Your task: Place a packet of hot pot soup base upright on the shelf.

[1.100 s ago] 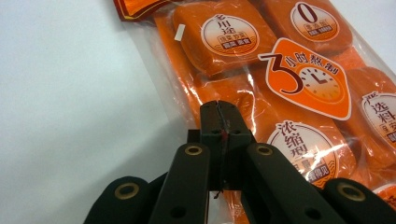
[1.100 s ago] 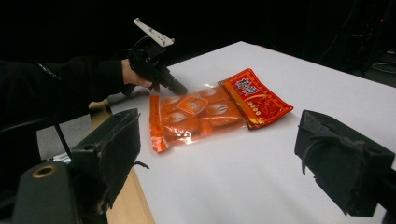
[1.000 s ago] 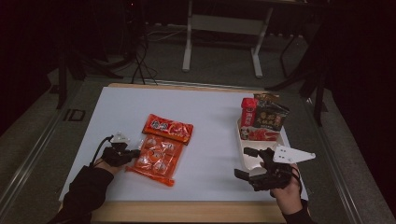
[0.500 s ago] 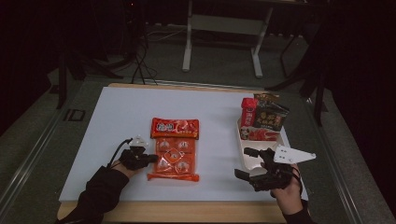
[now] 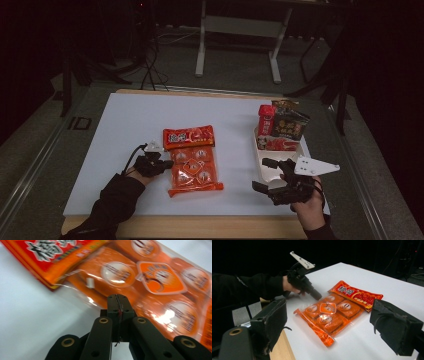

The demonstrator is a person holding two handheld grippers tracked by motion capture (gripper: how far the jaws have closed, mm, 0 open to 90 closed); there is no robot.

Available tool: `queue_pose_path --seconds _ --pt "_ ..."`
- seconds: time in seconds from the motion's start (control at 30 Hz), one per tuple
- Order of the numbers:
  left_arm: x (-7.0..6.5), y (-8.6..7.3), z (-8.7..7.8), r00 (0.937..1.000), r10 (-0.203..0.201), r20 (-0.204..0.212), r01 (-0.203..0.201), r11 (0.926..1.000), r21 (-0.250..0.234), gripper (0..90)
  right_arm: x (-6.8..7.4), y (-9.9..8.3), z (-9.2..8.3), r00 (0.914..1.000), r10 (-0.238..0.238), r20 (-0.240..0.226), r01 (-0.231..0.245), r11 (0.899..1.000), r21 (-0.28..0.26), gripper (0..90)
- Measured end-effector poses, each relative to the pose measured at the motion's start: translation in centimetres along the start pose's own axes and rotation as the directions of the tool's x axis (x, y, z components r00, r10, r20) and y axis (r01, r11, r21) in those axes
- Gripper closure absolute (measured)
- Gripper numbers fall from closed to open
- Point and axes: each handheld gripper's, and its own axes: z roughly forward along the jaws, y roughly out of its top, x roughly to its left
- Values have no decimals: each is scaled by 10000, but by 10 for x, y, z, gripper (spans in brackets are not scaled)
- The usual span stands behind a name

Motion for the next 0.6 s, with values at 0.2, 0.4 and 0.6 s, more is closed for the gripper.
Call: queue_pose_path --seconds 0.2,0.4,0.6 --pt "12 4 6 9993 -255 -267 250 9996 -160 900 0 0 -1 10000 10 5 -10 10000 -21 141" --pt "10 12 16 9990 -342 -292 336 9992 -229 900 0 -1 0 10000 -6 -6 6 10000 6 141" --pt "8 16 20 9993 -287 -223 283 9994 -194 900 0 -1 0 10000 -7 -5 7 10000 15 141"
